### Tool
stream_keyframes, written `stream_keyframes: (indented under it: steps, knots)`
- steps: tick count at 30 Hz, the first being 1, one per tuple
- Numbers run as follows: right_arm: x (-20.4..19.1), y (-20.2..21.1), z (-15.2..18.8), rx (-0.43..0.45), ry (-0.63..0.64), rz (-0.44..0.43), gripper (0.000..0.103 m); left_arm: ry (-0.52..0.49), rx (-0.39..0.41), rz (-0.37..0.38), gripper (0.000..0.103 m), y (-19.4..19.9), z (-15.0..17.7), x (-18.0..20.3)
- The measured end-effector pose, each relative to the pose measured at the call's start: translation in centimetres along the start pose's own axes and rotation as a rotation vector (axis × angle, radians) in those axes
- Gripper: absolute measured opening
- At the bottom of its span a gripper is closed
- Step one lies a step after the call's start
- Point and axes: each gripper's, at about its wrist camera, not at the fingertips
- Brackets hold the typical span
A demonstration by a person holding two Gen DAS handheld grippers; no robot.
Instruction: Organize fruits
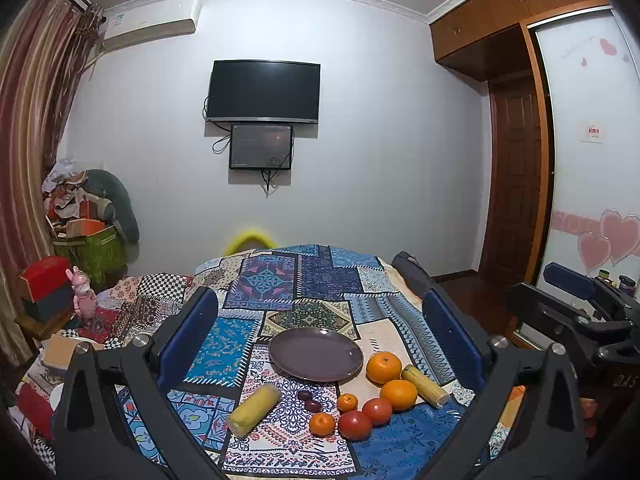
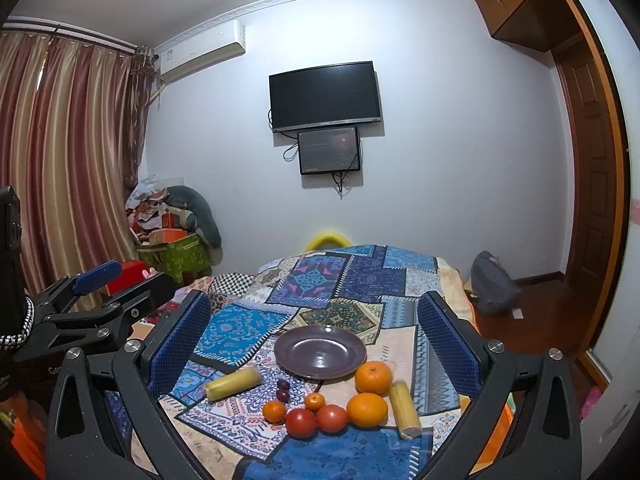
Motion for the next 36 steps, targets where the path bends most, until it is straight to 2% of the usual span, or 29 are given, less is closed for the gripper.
stream_keyframes:
  steps: [18, 25, 27, 30, 36]
  knots:
    - [-0.2, 0.1, 0.2, -0.003, 0.002, 0.013, 0.103, -0.005, 0.003, 0.012, 0.103, 0.1, 0.2, 0.1]
    - [0.4, -0.8, 0.4, -0.034, -0.012, 0.009, 0.103, -0.002, -0.006, 0.021, 0.103, -0.4, 0.3, 0.0]
    - [0.7, -1.3, 0.5, -0.052, -0.016, 0.005, 0.098, 0.001, -0.014, 0.019, 0.100, -0.8, 0.4, -0.2]
    - [1.1, -2.3, 0.8, -0.089, -0.021, 0.007, 0.091, 0.004, -0.043, 0.017, 0.090, -1.9, 0.5, -0.5]
    - [2.6, -4.7, 1.7, -0.172, -0.051, 0.005, 0.077, 0.012, -0.135, 0.008, 0.079, -5.2, 1.1, -1.6]
Point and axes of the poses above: each gripper's, at about its wrist camera, not at the fingertips, and y roughly against the way its jaws point, x to its right, z to its underside, and after that the axes turned 13 degrees about -x, right-handed
